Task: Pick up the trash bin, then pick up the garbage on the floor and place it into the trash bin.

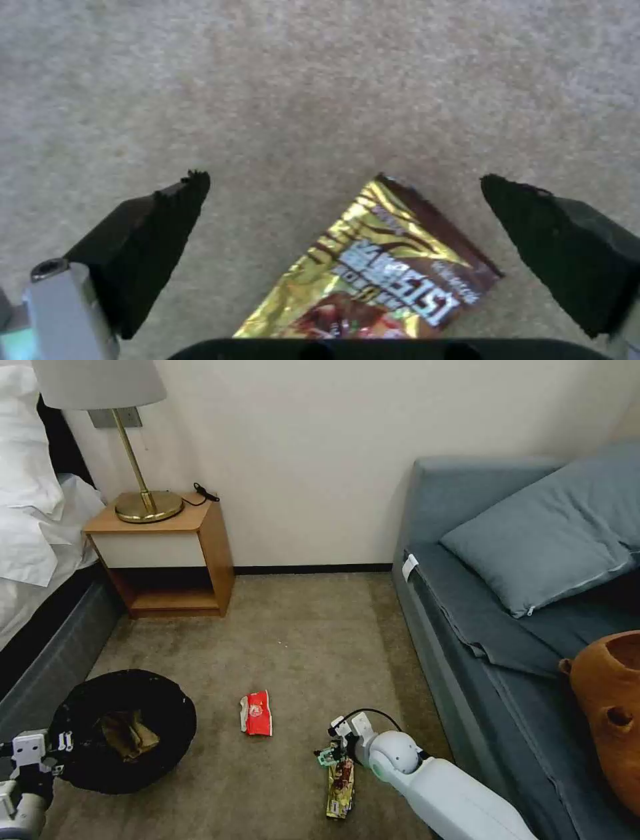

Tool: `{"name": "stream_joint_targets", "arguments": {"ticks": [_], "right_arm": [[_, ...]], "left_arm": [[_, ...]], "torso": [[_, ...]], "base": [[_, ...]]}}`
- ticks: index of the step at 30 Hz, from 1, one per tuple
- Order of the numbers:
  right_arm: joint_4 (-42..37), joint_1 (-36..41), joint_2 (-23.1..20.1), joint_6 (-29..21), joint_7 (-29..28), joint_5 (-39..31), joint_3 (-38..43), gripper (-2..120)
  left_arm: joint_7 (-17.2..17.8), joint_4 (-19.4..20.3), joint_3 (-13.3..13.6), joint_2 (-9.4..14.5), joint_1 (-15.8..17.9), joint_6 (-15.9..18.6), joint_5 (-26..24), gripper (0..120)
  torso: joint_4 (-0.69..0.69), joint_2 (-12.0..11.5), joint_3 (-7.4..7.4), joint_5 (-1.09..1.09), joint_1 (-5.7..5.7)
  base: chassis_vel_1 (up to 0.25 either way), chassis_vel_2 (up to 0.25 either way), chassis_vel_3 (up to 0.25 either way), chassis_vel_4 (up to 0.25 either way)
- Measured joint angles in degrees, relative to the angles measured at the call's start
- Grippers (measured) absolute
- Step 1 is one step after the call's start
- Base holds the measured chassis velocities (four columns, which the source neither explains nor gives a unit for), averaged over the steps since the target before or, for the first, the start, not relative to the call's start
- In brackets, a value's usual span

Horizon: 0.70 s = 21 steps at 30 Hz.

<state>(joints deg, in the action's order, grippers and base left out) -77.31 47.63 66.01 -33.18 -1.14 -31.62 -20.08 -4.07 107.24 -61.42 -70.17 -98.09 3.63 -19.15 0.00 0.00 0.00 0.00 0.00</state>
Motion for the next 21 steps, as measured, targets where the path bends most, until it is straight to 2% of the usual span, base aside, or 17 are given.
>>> {"name": "stream_joint_targets", "arguments": {"ticks": [5,21], "right_arm": [[3.0,-0.2,0.8,2.6,-1.1,2.5,-0.3,100],[4.8,1.7,1.3,3.3,-2.0,4.8,-0.3,100]], "left_arm": [[0.0,0.2,0.1,0.0,0.4,0.1,0.0,3],[0.0,0.9,0.2,0.0,-0.2,-0.2,0.1,3]], "torso": [[0.00,0.0,0.00,0.00,0.00],[-0.01,0.0,0.00,0.01,0.00]], "base": [[0.000,0.000,0.000,0.000],[0.000,0.000,0.000,0.000]]}}
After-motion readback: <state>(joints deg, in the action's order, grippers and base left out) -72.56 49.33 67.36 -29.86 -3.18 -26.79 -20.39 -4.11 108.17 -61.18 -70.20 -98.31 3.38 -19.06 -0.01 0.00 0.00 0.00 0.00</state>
